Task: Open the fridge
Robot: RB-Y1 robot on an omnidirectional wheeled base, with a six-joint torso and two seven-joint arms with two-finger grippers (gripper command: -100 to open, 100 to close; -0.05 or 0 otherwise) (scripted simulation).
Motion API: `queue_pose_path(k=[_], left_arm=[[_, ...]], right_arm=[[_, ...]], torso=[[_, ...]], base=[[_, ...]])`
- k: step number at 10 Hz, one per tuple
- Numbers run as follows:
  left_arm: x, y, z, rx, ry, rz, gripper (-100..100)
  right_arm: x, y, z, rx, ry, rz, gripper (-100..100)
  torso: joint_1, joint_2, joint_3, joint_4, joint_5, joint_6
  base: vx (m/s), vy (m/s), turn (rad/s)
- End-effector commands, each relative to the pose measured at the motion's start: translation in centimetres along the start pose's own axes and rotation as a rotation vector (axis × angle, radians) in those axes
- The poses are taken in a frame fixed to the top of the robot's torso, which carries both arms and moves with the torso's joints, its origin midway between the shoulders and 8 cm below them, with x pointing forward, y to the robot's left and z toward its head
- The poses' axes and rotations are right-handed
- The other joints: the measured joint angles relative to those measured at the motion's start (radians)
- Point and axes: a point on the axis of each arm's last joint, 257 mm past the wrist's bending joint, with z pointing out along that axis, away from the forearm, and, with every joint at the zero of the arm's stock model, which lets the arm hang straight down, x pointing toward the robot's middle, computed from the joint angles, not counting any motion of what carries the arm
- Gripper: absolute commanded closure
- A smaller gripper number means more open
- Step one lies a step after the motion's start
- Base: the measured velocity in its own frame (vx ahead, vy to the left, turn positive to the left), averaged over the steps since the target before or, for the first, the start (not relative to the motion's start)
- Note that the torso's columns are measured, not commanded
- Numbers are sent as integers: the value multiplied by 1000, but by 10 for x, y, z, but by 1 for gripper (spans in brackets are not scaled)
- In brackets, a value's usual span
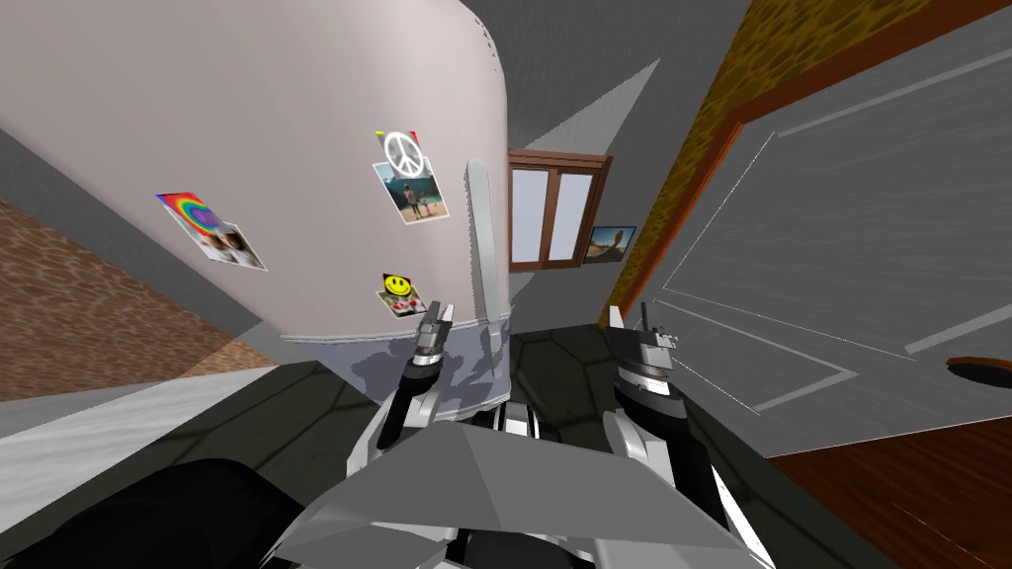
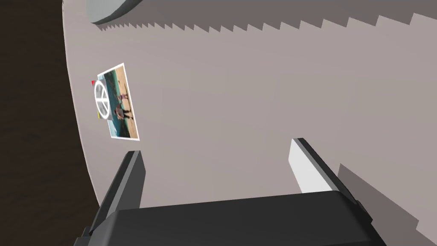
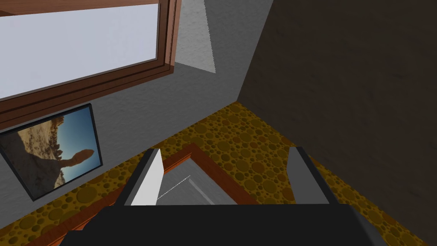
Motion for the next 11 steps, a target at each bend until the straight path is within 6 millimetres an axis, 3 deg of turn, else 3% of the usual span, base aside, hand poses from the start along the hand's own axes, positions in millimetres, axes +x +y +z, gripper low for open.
queue_pose_path(k=[1, 11], left_arm=[[-5, 20, -9, -30, -3, 4, -100], [-23, 79, -37, -117, -60, 5, -100]], right_arm=[[0, 0, 0, 0, 0, 0, 0], [0, 0, 0, 0, 0, 0, 0]], torso=[[-3, 0, 0, 0, -1, 0], [-2, 0, 0, 0, -1, 0]], base=[[36, -149, 84], [22, -119, 63]])
